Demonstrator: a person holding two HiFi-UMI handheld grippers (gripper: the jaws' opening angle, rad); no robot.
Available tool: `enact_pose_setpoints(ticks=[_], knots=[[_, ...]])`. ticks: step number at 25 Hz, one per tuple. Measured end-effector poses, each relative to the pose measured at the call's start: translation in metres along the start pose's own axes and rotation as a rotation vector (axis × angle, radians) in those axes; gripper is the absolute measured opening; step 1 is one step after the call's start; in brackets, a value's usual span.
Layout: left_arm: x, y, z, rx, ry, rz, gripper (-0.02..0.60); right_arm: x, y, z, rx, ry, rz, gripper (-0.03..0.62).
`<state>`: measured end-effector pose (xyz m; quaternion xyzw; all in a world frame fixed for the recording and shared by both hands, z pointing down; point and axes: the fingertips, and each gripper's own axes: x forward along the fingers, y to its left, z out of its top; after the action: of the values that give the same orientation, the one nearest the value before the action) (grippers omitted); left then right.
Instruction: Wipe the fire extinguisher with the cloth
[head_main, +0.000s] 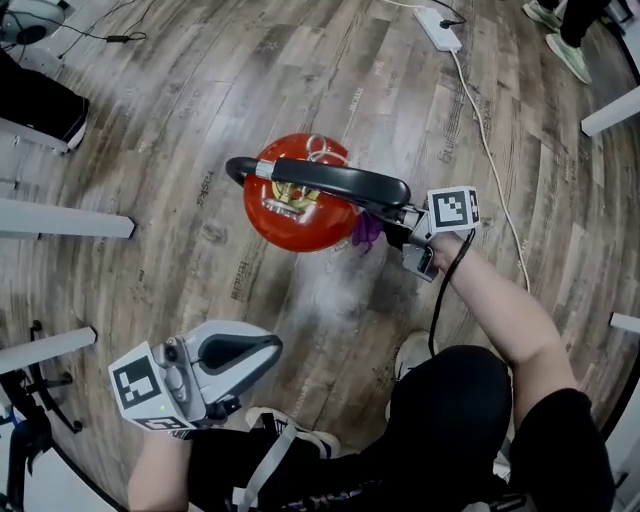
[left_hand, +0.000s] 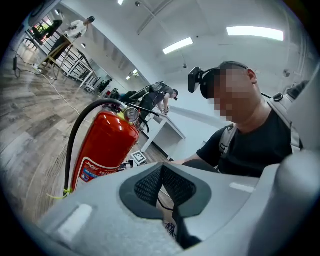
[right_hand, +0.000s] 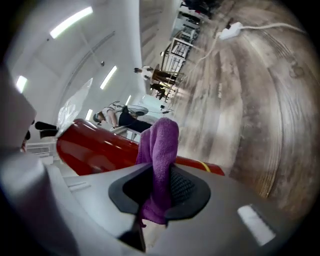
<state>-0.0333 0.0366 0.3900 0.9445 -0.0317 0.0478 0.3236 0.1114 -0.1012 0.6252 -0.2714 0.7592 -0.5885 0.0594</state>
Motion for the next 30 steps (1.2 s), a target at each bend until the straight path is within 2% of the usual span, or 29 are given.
enact_pose_setpoints(ticks=[2,6,8,11,14,18,20,22,25,30], knots=[[-0.004,0.005,-0.004,-0.025,-0.003,0.007,0.002,0.006,-0.046,-0.02,0.049,0.036,-0.092,0.071],[-0.011,0.014,-0.012,-0.049,0.008,0.025,0.002,0.019,-0.122,-0.064,0.027,0.166,-0.266,0.071],[-0.013,0.018,-0.013,-0.057,0.002,0.037,0.002,0.021,-0.14,-0.075,0.031,0.191,-0.303,0.067],[-0.017,0.021,-0.016,-0.067,0.001,0.04,0.002,0.019,-0.14,-0.076,0.043,0.191,-0.292,0.069],[-0.017,0.022,-0.018,-0.07,0.003,0.025,0.002,0.017,-0.109,-0.059,0.031,0.172,-0.2,0.069],[-0.015,0.017,-0.014,-0.053,-0.009,-0.005,0.002,0.008,-0.028,-0.011,-0.055,0.135,0.066,0.069],[-0.016,0.014,-0.014,-0.044,-0.008,-0.013,0.002,0.001,0.017,0.014,-0.125,0.151,0.203,0.071],[-0.018,0.013,-0.015,-0.051,-0.012,-0.02,0.002,-0.005,0.056,0.033,-0.201,0.202,0.299,0.071],[-0.021,0.011,-0.015,-0.06,-0.018,-0.027,0.002,-0.009,0.101,0.055,-0.336,0.326,0.37,0.071],[-0.028,0.01,-0.013,-0.066,-0.042,-0.015,0.002,-0.001,0.151,0.09,-0.502,0.546,0.408,0.071]])
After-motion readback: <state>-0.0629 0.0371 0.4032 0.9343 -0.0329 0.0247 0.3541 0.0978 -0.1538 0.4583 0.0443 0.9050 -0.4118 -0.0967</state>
